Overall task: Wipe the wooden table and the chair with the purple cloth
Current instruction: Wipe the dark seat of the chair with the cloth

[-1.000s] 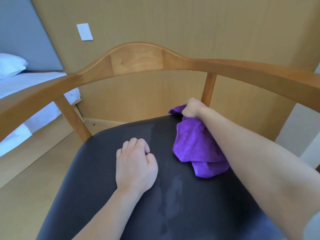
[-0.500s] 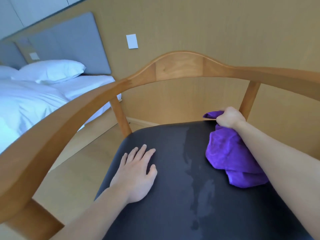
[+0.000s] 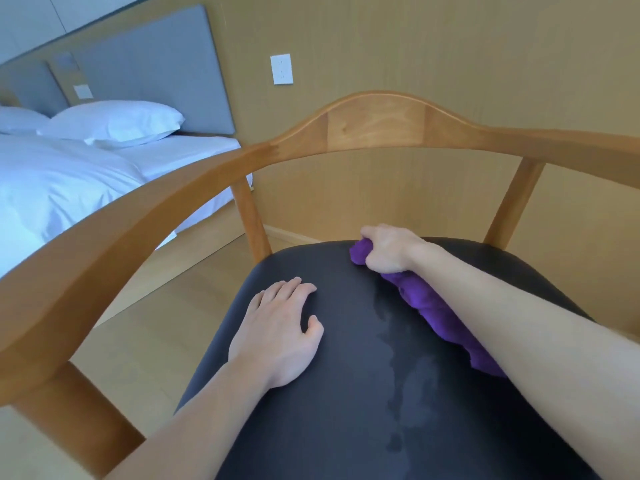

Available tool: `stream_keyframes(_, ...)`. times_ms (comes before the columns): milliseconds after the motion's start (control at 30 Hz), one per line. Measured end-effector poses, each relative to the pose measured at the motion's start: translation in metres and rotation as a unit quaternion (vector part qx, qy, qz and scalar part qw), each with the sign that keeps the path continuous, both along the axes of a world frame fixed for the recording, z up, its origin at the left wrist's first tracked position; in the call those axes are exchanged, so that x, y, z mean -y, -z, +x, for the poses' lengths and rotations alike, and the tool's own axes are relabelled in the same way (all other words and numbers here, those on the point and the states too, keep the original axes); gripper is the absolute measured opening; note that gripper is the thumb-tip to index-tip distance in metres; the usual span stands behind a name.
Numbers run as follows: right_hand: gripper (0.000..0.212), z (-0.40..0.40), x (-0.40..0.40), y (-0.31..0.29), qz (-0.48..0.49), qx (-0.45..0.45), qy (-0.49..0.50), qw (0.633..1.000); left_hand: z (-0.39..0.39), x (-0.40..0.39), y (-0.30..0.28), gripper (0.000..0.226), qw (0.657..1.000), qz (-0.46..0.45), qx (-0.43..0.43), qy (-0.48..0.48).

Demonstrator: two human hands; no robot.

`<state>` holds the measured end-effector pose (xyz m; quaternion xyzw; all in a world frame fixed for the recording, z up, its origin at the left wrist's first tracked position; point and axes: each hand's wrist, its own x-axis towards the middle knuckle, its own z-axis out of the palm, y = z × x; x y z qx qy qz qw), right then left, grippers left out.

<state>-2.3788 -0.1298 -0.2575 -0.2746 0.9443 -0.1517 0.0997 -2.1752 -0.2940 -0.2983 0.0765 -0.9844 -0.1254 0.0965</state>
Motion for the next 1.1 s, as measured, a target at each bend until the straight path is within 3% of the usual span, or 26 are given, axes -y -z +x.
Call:
stream_keyframes(200,0.036,0.068,-0.021,-0.003,-0.003,0.064,-0.143,0.988,0.000,-0.002,0.000,0.051,1.000,0.019,-0.007,-0.003)
stream_keyframes(300,0.029,0.082,-0.037,-0.016,-0.053,0.173,-0.183,0.966,0.002,-0.004,0.002,0.053,1.000,0.017,-0.010,-0.010)
stream_keyframes(400,0.038,0.065,-0.046,-0.034,-0.236,0.246,-0.159,0.927,0.002,-0.003,0.002,0.055,1.000,0.024,-0.004,-0.016)
stream_keyframes(467,0.041,0.040,-0.039,-0.044,-0.371,0.198,-0.097,0.902,-0.001,-0.001,0.002,0.055,0.999,0.034,-0.008,-0.021)
stream_keyframes(533,0.040,0.017,-0.023,-0.040,-0.435,0.176,-0.029,0.883,-0.001,0.001,0.004,0.056,0.999,0.037,-0.013,-0.024)
stream_keyframes(567,0.039,0.008,-0.011,-0.032,-0.421,0.168,0.007,0.891,-0.001,0.001,0.005,0.056,0.999,0.039,-0.017,-0.025)
stream_keyframes(600,0.040,0.003,0.001,-0.021,-0.356,0.144,0.032,0.923,-0.001,0.001,0.006,0.057,0.999,0.042,-0.020,-0.025)
stream_keyframes(667,0.048,0.002,0.022,0.005,-0.123,0.025,0.012,0.992,0.000,0.001,0.006,0.059,0.998,0.049,-0.023,-0.024)
stream_keyframes(700,0.048,0.006,0.030,0.011,-0.055,-0.028,-0.017,0.998,-0.001,0.002,0.005,0.060,0.998,0.052,-0.025,-0.022)
stream_keyframes(800,0.027,0.030,0.040,0.004,-0.065,-0.011,-0.044,0.997,-0.002,0.004,0.005,0.060,0.998,0.060,-0.024,-0.021)
stream_keyframes(1033,0.012,0.106,0.006,-0.002,-0.057,0.016,-0.154,0.986,0.001,0.003,0.003,0.061,0.995,0.091,-0.030,-0.027)
stream_keyframes(1100,0.013,0.111,-0.004,-0.003,-0.078,0.066,-0.168,0.980,0.002,0.001,0.004,0.061,0.995,0.091,-0.038,-0.029)
